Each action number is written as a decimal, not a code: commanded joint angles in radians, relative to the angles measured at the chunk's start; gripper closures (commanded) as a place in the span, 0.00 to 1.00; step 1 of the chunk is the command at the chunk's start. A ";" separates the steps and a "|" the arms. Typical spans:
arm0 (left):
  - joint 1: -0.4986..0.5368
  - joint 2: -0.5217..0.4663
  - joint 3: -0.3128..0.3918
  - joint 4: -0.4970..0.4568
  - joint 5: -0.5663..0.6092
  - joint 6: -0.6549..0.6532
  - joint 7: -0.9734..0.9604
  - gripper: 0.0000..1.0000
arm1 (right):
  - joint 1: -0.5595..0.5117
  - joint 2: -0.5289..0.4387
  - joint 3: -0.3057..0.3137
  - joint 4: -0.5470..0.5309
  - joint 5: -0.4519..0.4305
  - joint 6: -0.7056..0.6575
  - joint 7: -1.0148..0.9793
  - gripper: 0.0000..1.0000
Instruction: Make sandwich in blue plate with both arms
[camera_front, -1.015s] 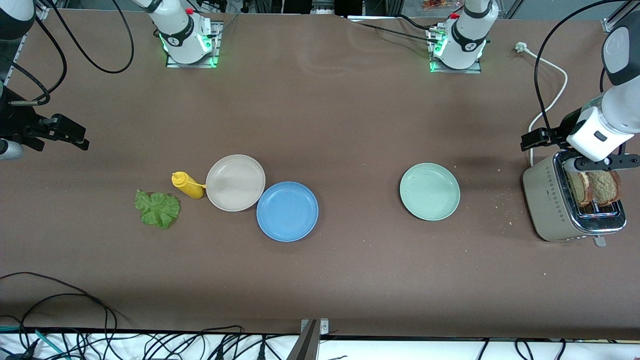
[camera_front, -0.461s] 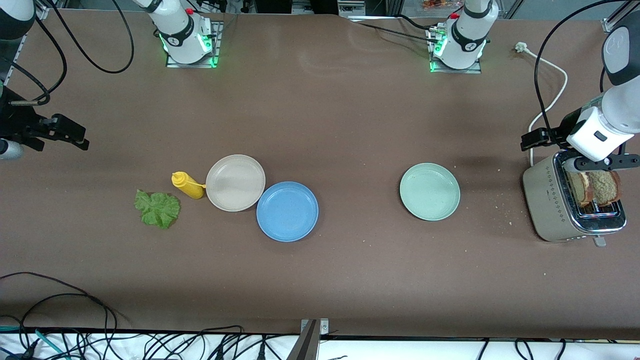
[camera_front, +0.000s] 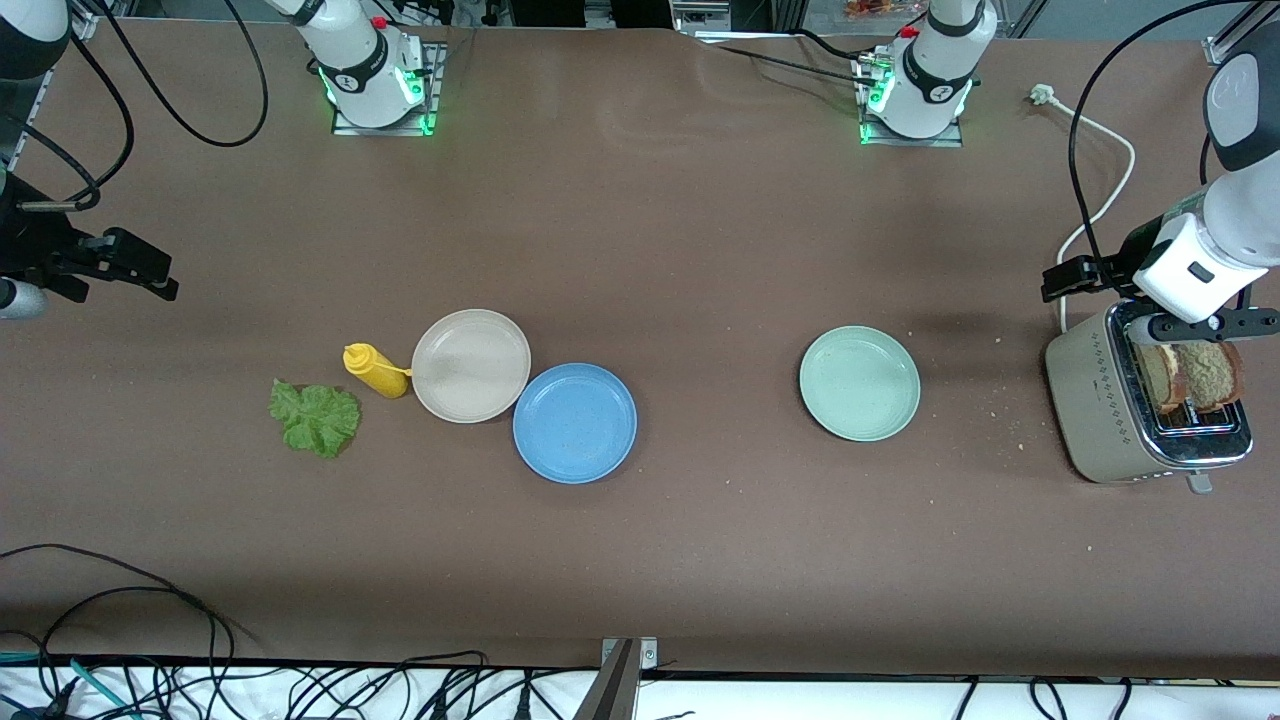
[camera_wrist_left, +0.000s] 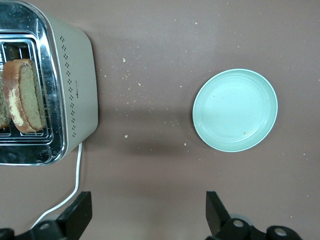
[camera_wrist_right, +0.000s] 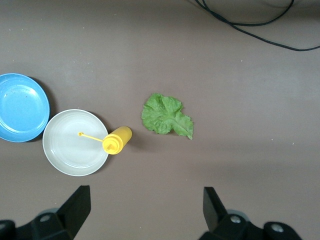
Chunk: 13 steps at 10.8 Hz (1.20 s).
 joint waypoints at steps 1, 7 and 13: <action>-0.002 -0.013 0.000 -0.011 0.024 -0.004 0.019 0.00 | -0.004 -0.003 0.001 0.000 0.008 0.006 0.000 0.00; 0.007 -0.010 0.009 -0.010 0.024 -0.005 0.007 0.00 | -0.004 -0.005 0.001 0.000 0.008 0.006 0.000 0.00; 0.029 0.005 0.124 0.002 0.076 0.039 0.075 0.00 | -0.004 -0.003 0.001 0.000 0.008 0.006 0.000 0.00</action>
